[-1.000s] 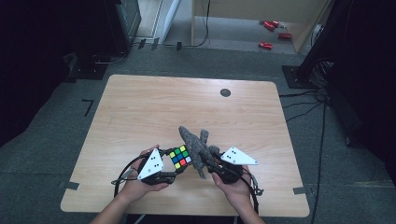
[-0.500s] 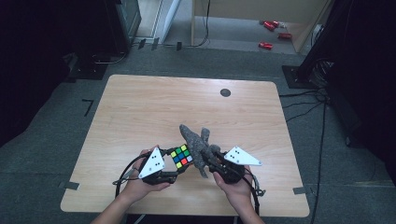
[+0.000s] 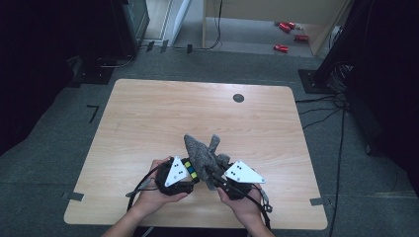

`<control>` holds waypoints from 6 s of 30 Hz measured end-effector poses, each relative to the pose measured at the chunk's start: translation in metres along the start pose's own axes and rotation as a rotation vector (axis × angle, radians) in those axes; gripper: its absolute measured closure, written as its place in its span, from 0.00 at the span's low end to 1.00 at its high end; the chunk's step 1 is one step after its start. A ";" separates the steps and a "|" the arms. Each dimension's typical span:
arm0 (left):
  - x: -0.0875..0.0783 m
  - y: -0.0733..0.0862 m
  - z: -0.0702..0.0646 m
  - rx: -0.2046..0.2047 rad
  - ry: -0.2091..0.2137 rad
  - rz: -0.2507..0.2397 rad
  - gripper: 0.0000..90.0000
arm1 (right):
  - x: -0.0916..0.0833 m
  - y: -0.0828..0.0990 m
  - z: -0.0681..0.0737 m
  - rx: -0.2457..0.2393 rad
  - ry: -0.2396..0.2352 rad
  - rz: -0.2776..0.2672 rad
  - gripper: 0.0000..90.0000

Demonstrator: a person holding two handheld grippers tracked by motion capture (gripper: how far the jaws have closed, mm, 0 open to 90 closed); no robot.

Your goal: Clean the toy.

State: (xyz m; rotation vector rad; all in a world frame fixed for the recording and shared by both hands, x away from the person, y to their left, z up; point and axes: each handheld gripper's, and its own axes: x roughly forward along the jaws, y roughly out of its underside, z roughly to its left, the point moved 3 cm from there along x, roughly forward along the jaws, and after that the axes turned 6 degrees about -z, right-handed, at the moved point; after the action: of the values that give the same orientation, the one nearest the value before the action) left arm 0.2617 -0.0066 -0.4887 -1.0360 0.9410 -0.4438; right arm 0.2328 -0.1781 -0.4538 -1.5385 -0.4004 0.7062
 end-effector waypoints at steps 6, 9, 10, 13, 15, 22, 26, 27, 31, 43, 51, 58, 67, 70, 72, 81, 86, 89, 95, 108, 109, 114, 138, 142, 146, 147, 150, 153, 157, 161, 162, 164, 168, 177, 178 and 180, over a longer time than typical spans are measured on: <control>0.002 -0.009 -0.012 0.075 -0.030 0.043 0.39 | 0.007 0.001 0.020 -0.077 -0.031 0.009 0.79; -0.001 -0.010 -0.010 0.059 -0.020 0.031 0.39 | 0.006 -0.001 0.016 -0.069 -0.013 -0.002 0.80; -0.002 -0.010 -0.008 0.051 -0.022 0.026 0.39 | 0.005 -0.002 0.011 -0.053 -0.001 -0.009 0.80; -0.004 -0.010 -0.007 0.046 -0.018 0.019 0.39 | 0.002 -0.002 -0.005 0.002 0.034 -0.010 0.80; -0.002 -0.010 -0.008 0.049 -0.017 0.020 0.39 | 0.000 0.000 -0.006 0.017 0.027 -0.015 0.80; -0.002 -0.012 -0.011 0.058 0.009 0.011 0.39 | 0.002 -0.002 0.025 -0.095 0.014 -0.015 0.80; -0.009 -0.012 -0.004 0.031 0.016 -0.024 0.39 | -0.004 -0.005 -0.002 -0.031 0.080 -0.027 0.81; -0.011 -0.012 -0.002 0.024 0.025 -0.035 0.39 | -0.006 -0.004 -0.010 -0.008 0.096 -0.019 0.81; -0.015 -0.012 0.004 -0.018 0.095 -0.110 0.39 | -0.009 0.002 -0.021 0.044 0.092 -0.018 0.81; -0.038 -0.017 0.010 -0.070 0.202 -0.318 0.39 | -0.009 0.009 -0.023 0.094 0.066 -0.005 0.81; -0.033 -0.013 0.009 -0.055 0.209 -0.297 0.39 | -0.016 -0.005 -0.015 0.066 0.032 -0.067 0.81; -0.038 -0.016 0.011 -0.078 0.224 -0.316 0.39 | -0.009 0.011 -0.025 0.088 0.045 -0.011 0.81; -0.035 -0.015 0.007 -0.069 0.253 -0.292 0.39 | -0.015 -0.004 -0.018 0.072 0.011 -0.062 0.81; -0.042 -0.019 0.013 -0.076 0.233 -0.321 0.39 | -0.011 0.006 -0.024 0.106 0.017 -0.026 0.81; -0.046 -0.020 0.019 -0.109 0.227 -0.341 0.39 | -0.009 0.011 -0.024 0.114 0.011 -0.010 0.81; -0.039 -0.014 0.012 -0.087 0.257 -0.304 0.39 | -0.017 -0.007 -0.013 0.060 0.001 -0.068 0.81; -0.046 -0.018 0.017 -0.119 0.272 -0.350 0.39 | -0.012 0.003 -0.019 0.096 0.006 -0.042 0.81; -0.048 -0.017 0.023 -0.146 0.276 -0.355 0.39 | -0.008 0.012 -0.017 0.125 -0.009 -0.014 0.81; -0.039 -0.012 0.018 -0.108 0.266 -0.300 0.39 | -0.015 -0.001 -0.011 0.081 0.003 -0.056 0.81; -0.047 -0.012 0.030 -0.182 0.272 -0.371 0.39 | -0.009 0.008 -0.010 0.096 0.014 -0.031 0.82; -0.045 -0.011 0.029 -0.183 0.284 -0.364 0.39 | -0.010 0.005 -0.010 0.090 0.017 -0.038 0.81; -0.040 -0.014 0.014 -0.118 0.300 -0.327 0.39 | -0.014 -0.003 -0.010 0.087 0.015 -0.079 0.81; -0.048 -0.016 0.030 -0.300 0.239 -0.470 0.39 | 0.004 0.017 -0.001 0.120 -0.026 -0.013 0.81; -0.046 -0.018 0.027 -0.306 0.247 -0.474 0.39 | 0.005 0.019 0.003 0.132 -0.037 -0.013 0.81; -0.045 -0.018 0.026 -0.280 0.230 -0.462 0.39 | 0.013 0.026 0.019 0.091 -0.088 0.046 0.81; -0.046 -0.017 0.027 -0.280 0.230 -0.464 0.39 | 0.013 0.026 0.019 0.082 -0.087 0.049 0.81; -0.047 -0.017 0.029 -0.286 0.227 -0.473 0.39 | 0.009 0.020 0.011 0.096 -0.083 0.034 0.81; -0.047 -0.016 0.029 -0.291 0.236 -0.468 0.39 | 0.003 0.014 0.000 0.115 -0.047 -0.002 0.81; -0.045 -0.018 0.027 -0.315 0.257 -0.478 0.39 | 0.005 0.017 0.001 0.133 -0.048 -0.004 0.81; -0.044 -0.019 0.025 -0.292 0.233 -0.466 0.39 | 0.013 0.022 0.015 0.097 -0.083 0.039 0.81; -0.044 -0.018 0.026 -0.294 0.235 -0.464 0.39 | 0.013 0.023 0.016 0.093 -0.088 0.044 0.81; -0.044 -0.017 0.028 -0.292 0.229 -0.460 0.39 | 0.012 0.023 0.015 0.089 -0.093 0.049 0.81; -0.045 -0.015 0.033 -0.289 0.189 -0.440 0.39 | 0.003 0.017 0.002 0.094 -0.027 0.001 0.80; -0.040 -0.010 0.035 -0.299 0.165 -0.401 0.39 | 0.012 0.038 -0.037 0.023 0.158 0.085 0.78; -0.039 -0.010 0.035 -0.298 0.164 -0.400 0.39 | 0.015 0.042 -0.039 0.020 0.162 0.108 0.78; -0.039 -0.009 0.035 -0.298 0.166 -0.396 0.39 | 0.018 0.050 -0.046 0.029 0.197 0.145 0.78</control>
State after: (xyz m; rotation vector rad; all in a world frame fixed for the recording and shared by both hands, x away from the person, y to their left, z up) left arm 0.2704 0.0348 -0.4569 -1.4850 0.9680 -0.7421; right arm 0.2680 -0.2068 -0.5072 -1.6040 -0.1314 0.6622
